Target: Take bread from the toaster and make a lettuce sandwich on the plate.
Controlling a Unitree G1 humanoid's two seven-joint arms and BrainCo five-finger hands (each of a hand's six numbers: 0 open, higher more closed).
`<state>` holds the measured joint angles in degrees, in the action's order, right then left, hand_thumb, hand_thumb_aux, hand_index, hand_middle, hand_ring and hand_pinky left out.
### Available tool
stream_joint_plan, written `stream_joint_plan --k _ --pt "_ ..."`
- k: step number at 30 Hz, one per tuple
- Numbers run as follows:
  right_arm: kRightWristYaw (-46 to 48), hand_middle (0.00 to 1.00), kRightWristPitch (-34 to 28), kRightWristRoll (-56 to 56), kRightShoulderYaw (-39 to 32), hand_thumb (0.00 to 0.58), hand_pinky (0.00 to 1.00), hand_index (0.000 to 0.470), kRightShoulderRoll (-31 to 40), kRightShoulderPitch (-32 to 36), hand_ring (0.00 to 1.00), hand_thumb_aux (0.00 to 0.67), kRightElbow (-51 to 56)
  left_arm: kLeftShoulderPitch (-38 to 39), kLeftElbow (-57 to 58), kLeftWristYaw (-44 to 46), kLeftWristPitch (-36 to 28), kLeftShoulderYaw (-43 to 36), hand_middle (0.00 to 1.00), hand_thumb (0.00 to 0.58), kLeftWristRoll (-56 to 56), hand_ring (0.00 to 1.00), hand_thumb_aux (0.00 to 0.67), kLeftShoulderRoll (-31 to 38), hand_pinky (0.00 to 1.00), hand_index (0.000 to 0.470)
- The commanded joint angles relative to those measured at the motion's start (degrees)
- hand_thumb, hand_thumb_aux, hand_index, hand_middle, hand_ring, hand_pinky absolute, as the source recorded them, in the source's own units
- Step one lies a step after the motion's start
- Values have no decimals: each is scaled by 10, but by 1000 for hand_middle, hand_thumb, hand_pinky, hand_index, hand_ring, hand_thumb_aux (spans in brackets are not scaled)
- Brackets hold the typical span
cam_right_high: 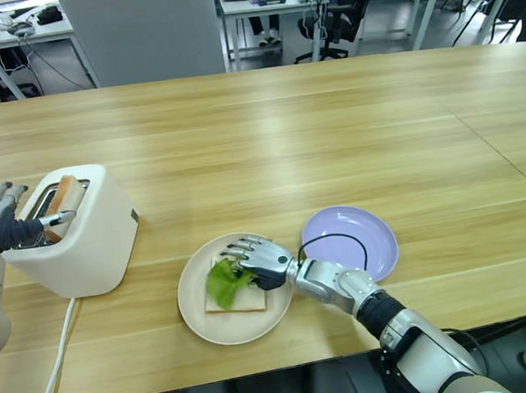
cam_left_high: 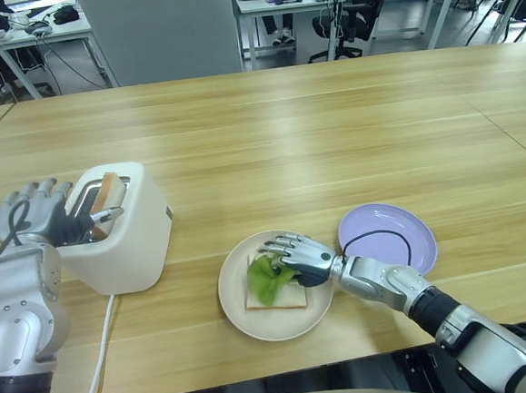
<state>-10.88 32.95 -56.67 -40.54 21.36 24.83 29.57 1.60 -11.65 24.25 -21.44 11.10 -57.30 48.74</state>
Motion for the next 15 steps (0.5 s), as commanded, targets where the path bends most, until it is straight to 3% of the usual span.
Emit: stream_joint_plan --k 1,2,3,6,7,8,9,10,11,12,13,14,15 --pt "55 0 -8 6 -12 79 0 32 34 -40 0 47 1 -15 20 12 6 -22 0 0 33 0 0 -11 0 0" --pt "59 0 -11 10 -7 79 0 32 39 -48 0 47 -11 -20 24 11 8 -26 0 0 38 0 0 -12 0 0" --pt "62 0 -14 14 -3 0 0 0 44 -54 0 0 -22 -24 28 9 10 -28 0 0 46 0 0 -14 0 0" --pt "70 0 -21 25 11 0 0 0 55 -72 0 0 -56 -35 38 5 13 -33 0 0 65 0 0 -19 0 0" --pt "73 0 -23 29 16 0 0 0 58 -78 0 0 -68 -38 41 3 15 -34 0 120 71 0 74 -21 0 51" --pt "75 0 -24 32 20 0 0 0 60 -83 0 0 -79 -41 44 0 16 -34 0 390 77 0 286 -23 0 197" --pt "76 0 -26 34 24 0 0 0 62 -89 0 0 -90 -44 47 -4 17 -33 0 390 82 0 286 -24 0 197" --pt "78 0 -28 38 28 0 0 0 65 -94 0 0 -101 -48 51 -10 19 -31 0 576 86 0 612 -24 0 420" --pt "80 0 -30 41 33 0 0 0 67 -100 0 0 -112 -53 54 -19 21 -28 0 580 91 0 670 -24 0 460" --pt "81 0 -31 44 37 0 0 0 70 -106 0 0 -123 -58 57 -28 24 -25 0 580 95 0 670 -23 0 460" --pt "82 0 -33 48 42 0 0 0 72 -111 0 0 -134 -63 58 -37 28 -22 90 580 101 90 670 -22 90 460" --pt "84 0 -34 51 47 0 0 0 75 -116 0 0 -146 -68 58 -48 33 -17 278 580 107 278 670 -21 278 460" --pt "85 0 -35 53 52 0 0 0 78 -121 0 0 -156 -73 58 -57 39 -14 278 580 112 278 670 -19 278 460"
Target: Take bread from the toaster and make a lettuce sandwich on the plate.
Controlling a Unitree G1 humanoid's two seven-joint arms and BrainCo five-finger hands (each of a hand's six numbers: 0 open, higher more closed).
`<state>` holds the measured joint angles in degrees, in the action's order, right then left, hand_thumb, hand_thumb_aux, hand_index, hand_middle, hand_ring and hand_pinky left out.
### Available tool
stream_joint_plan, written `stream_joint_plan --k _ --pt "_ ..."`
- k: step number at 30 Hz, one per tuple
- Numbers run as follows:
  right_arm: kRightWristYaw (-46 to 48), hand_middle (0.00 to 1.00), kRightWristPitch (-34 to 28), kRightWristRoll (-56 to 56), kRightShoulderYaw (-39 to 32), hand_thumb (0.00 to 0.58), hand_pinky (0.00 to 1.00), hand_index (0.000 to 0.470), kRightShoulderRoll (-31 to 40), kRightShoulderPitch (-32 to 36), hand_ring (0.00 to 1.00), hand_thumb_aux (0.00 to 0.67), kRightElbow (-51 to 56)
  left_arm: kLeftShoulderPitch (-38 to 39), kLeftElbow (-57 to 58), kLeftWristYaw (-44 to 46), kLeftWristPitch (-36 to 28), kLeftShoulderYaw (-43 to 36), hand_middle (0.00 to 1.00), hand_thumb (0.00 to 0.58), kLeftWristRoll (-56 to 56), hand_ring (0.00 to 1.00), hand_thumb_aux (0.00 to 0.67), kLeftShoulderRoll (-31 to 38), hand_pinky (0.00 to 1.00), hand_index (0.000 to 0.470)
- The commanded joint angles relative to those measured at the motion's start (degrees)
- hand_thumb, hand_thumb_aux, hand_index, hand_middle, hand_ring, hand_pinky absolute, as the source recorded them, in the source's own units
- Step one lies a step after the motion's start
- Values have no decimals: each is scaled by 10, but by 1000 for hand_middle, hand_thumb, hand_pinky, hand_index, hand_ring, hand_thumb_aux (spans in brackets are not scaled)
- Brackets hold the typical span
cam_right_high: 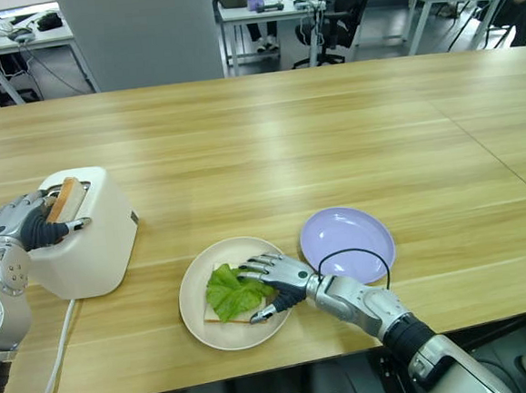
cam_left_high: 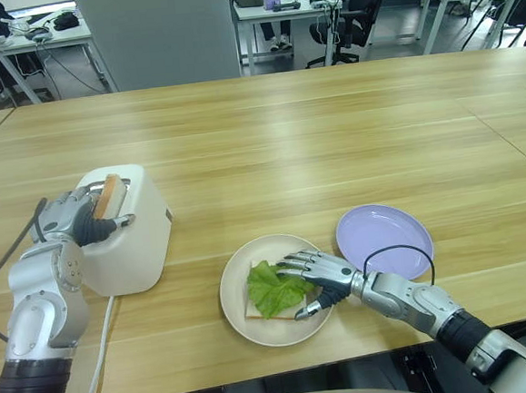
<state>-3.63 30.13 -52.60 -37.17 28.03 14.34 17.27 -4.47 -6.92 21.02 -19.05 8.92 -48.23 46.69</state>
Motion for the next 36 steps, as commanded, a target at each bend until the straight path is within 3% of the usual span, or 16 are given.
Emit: stream_joint_plan --k 1,2,11,15,18,23,27,36 --pt "13 0 -8 15 23 0 0 0 13 -21 0 0 -43 -17 9 -34 21 12 800 580 29 800 670 2 800 460" --pt "13 0 -9 17 29 0 0 0 16 -25 0 0 -53 -23 5 -46 27 16 1000 580 33 1000 670 3 1000 460" --pt "-8 0 -12 24 74 0 0 0 32 -55 0 0 -98 -65 -52 -137 98 71 1000 580 80 1000 670 12 1000 460" --pt "-43 0 -9 22 106 0 0 0 39 -68 0 0 -120 -70 -105 -130 154 85 1000 580 116 1000 670 28 1000 460" --pt "-111 0 4 15 139 0 0 0 39 -74 0 0 -144 -70 -149 -63 136 76 1000 580 219 1000 670 -9 1000 460" --pt "-211 0 27 -15 176 0 0 0 44 -98 0 0 -186 -54 -177 99 79 -3 1000 580 407 1000 670 -67 1000 460" --pt "-255 0 55 -48 182 0 0 0 61 -121 0 0 -224 -66 -126 184 113 -57 1000 580 468 1000 670 -66 1000 460" --pt "-285 0 74 -128 158 0 0 0 95 -163 0 0 -249 -129 44 291 219 -183 1000 580 478 1000 670 -98 1000 460"
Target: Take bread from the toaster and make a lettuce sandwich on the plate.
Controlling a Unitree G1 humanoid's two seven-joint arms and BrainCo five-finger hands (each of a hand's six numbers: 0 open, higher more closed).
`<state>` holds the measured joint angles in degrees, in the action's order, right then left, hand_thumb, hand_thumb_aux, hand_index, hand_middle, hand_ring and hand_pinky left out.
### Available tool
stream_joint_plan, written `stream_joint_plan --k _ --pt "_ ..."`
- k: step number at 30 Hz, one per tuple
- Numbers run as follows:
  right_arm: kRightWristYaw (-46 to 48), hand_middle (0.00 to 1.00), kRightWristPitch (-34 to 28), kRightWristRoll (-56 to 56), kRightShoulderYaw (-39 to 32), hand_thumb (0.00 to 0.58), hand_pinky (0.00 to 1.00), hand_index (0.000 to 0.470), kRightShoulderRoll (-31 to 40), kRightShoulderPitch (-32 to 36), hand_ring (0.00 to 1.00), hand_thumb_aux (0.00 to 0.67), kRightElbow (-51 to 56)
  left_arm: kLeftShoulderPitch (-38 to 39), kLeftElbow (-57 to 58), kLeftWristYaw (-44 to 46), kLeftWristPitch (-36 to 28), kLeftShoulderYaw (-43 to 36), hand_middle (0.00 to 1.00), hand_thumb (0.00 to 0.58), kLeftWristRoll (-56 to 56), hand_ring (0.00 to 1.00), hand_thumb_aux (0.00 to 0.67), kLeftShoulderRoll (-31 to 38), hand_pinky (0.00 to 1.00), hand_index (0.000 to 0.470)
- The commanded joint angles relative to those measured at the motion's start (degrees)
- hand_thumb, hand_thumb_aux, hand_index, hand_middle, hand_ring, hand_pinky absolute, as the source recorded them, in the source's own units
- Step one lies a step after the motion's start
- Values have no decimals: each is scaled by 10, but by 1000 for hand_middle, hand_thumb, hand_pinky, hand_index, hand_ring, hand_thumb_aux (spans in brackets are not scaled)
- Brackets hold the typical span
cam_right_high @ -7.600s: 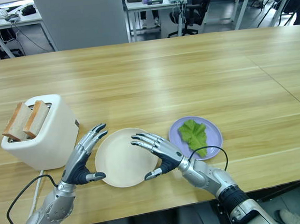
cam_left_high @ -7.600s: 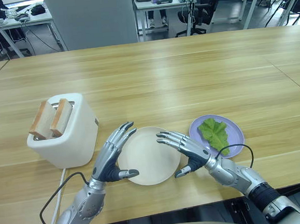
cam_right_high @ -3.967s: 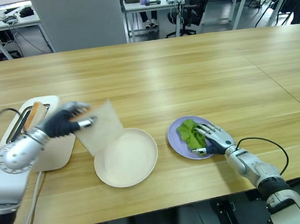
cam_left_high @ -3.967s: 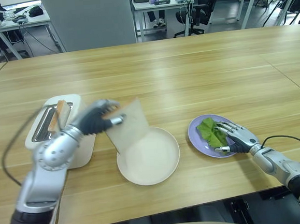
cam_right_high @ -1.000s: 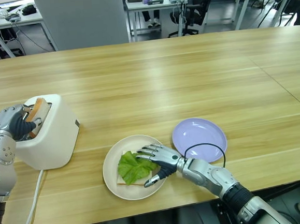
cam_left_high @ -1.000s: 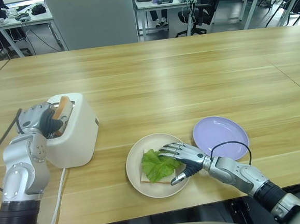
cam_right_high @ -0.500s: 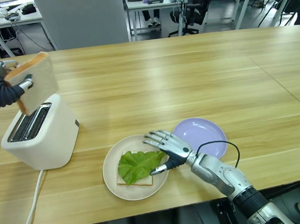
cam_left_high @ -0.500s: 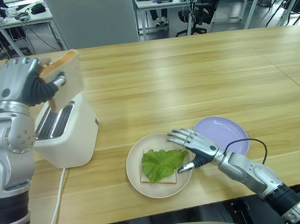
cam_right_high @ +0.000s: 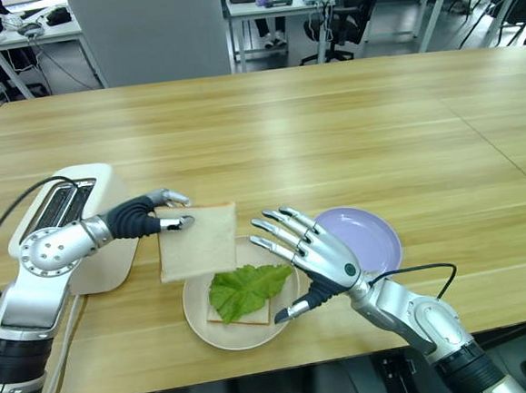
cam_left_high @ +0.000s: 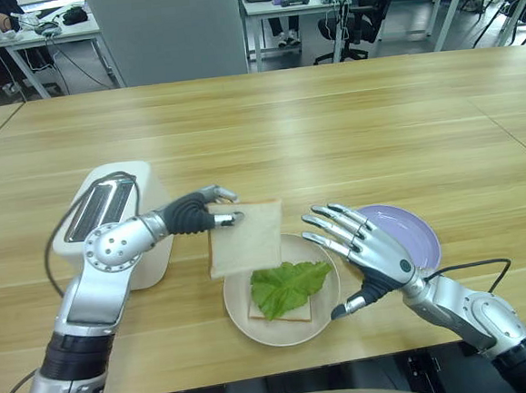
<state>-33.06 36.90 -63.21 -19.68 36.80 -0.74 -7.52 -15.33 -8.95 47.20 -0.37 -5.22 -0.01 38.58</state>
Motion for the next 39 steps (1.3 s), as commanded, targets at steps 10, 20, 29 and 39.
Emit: stream_joint_plan --k 10,20,29,39 --pt "124 0 28 -1 -100 0 0 0 -12 -6 0 0 47 -51 202 51 100 -117 1000 580 -29 1000 670 -82 1000 460" --pt "193 0 27 15 -131 0 0 0 -23 3 0 0 92 -45 270 -12 186 -148 1000 580 -108 1000 670 -104 1000 460" --pt "247 0 8 32 -139 0 0 0 -28 9 0 0 127 -90 319 -305 343 -157 0 0 -330 0 0 -93 0 0" --pt "287 0 -17 35 -151 0 0 0 -40 53 0 0 177 -78 174 -546 339 -75 0 0 -474 0 0 -7 0 0"
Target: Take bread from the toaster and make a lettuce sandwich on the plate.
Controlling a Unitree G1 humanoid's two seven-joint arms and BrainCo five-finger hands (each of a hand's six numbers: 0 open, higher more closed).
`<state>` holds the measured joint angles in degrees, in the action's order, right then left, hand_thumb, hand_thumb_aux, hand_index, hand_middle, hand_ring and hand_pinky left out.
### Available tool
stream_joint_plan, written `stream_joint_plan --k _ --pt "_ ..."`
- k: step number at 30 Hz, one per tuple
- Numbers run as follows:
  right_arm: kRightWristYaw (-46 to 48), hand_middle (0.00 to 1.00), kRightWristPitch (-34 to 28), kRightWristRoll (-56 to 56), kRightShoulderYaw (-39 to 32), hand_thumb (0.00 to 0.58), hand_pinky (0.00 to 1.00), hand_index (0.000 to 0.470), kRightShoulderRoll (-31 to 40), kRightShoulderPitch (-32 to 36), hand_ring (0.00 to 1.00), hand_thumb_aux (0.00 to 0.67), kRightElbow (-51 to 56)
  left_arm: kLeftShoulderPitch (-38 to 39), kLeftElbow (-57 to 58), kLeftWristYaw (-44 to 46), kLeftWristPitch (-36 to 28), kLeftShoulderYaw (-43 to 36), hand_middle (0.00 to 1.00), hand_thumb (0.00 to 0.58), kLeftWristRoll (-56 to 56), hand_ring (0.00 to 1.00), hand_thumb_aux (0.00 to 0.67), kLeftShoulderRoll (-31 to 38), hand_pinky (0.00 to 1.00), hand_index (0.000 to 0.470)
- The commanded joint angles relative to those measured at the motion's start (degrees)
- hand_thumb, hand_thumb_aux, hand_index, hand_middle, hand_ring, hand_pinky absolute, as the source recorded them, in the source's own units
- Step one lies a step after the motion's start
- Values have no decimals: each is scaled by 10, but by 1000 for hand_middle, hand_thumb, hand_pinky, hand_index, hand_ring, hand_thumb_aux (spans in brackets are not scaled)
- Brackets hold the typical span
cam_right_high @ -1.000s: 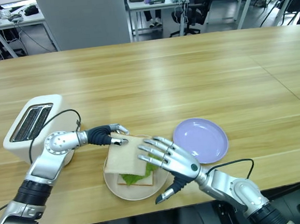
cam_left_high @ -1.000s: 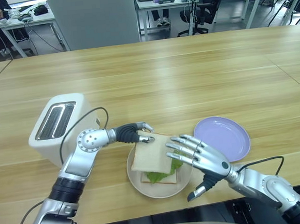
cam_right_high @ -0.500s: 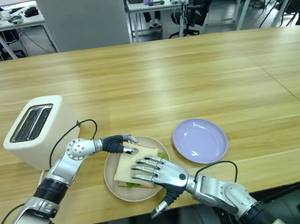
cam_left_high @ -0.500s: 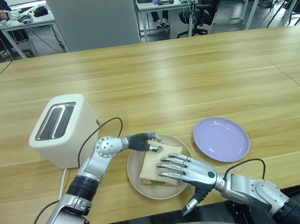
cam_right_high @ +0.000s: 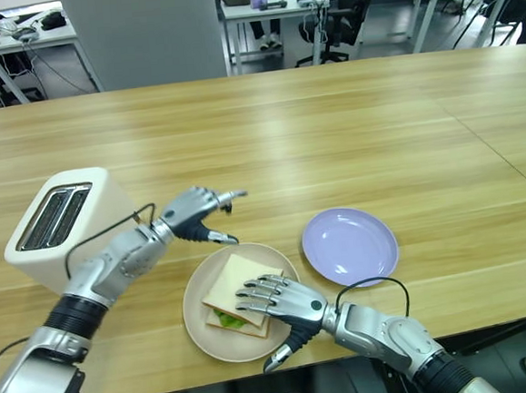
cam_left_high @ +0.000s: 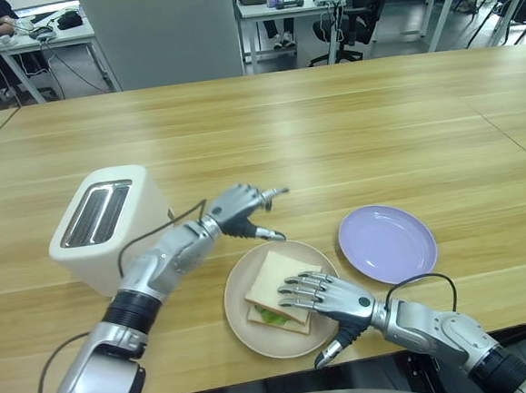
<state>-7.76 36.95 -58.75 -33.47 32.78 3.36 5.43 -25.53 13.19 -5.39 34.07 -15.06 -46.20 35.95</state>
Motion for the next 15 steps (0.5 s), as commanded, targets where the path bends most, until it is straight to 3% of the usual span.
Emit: stream_joint_plan --k 1,10,15 --pt "34 0 -19 -12 -17 0 0 0 -3 21 0 0 57 34 -64 -22 -8 35 0 0 -8 0 0 26 0 0" --pt "15 0 -42 -36 -33 0 0 0 -43 149 0 0 153 106 -160 3 -39 124 0 0 59 0 0 58 0 0" --pt "-26 0 -55 -11 -5 0 0 0 -60 208 0 0 169 145 -197 44 -54 139 0 0 99 0 0 58 0 0"
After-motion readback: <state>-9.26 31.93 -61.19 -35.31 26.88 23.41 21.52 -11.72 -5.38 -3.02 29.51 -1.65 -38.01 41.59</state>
